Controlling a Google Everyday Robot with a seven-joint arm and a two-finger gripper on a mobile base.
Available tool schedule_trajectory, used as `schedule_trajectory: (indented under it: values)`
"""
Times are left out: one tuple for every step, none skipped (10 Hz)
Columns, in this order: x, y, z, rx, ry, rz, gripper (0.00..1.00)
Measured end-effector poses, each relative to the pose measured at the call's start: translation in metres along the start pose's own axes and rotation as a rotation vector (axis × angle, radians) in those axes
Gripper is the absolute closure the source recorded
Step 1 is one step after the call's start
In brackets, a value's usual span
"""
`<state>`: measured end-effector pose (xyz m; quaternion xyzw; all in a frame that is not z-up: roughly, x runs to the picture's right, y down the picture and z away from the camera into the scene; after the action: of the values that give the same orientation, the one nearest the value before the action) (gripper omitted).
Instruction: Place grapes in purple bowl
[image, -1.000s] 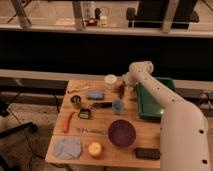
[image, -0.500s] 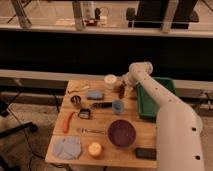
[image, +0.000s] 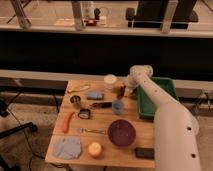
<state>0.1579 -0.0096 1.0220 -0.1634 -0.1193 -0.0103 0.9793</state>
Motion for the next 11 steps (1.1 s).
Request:
schedule_trajectory:
  values:
    - [0.0,0.001,-0.001,-0.002,0.001,-0.001,0.74]
    - [0.0,0.001,0.0,-0.002,0.004,-0.003,0.84]
    - [-0.002,-0.001,-0.001,0.006,-0.005,0.002,0.91]
    - [-0.002,-0.008,-0.01,0.032,-0.018,0.014,0.96]
    - [-0.004,-0.013,-0.02,0.049,-0.025,0.017,0.96]
    - [-0.005,-0.017,-0.031,0.064,-0.029,0.02,0.96]
    - [-0.006,-0.023,-0.049,0.088,-0.034,0.024,0.96]
    - [-0.006,-0.027,-0.067,0.11,-0.035,0.026,0.96]
    - [-0.006,-0.028,-0.082,0.127,-0.036,0.03,0.96]
    - [-0.004,-0.029,-0.099,0.144,-0.034,0.036,0.96]
    - [-0.002,-0.027,-0.117,0.155,-0.036,0.046,0.96]
